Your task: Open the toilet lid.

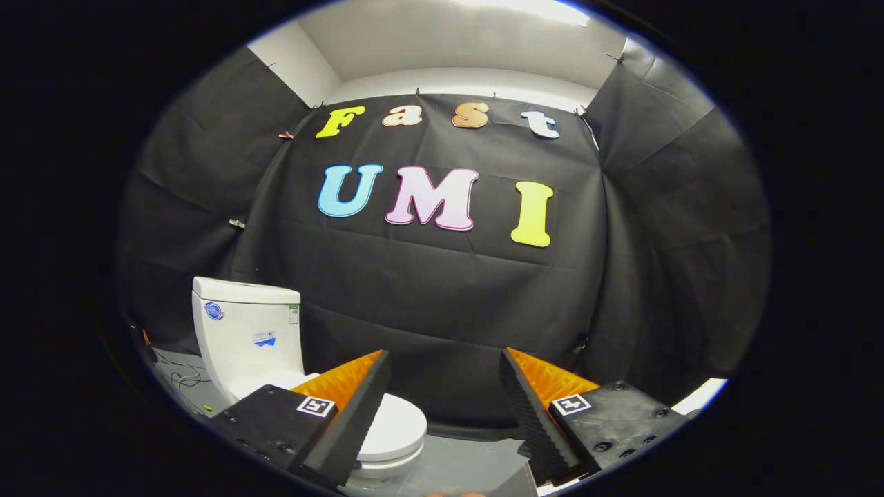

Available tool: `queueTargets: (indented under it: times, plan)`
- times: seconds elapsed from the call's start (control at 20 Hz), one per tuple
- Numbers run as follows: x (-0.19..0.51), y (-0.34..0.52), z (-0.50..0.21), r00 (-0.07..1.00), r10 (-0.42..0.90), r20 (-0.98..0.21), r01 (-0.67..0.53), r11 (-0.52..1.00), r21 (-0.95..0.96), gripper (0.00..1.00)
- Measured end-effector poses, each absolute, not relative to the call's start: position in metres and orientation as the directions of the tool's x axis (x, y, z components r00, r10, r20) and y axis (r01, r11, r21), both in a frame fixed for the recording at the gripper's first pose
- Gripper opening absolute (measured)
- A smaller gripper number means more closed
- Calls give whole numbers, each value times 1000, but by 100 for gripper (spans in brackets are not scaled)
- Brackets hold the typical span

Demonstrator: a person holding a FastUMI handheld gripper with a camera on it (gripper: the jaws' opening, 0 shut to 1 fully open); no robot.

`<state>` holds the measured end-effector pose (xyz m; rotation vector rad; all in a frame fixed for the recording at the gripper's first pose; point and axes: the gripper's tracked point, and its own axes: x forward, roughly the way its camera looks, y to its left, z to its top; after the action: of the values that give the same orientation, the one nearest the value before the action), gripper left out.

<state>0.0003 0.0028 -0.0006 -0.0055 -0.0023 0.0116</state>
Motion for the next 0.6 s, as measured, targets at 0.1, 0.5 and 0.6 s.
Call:
queueTargets:
  times: [0.1,0.5,0.6]
  plan:
    - [0,1,0,1000,11,5,-11,1000,-3,98]
    - [1,3,-1,1000,17,5,-17,1000,-4,98]
    - [1,2,0,1000,17,10,-17,1000,-5,98]
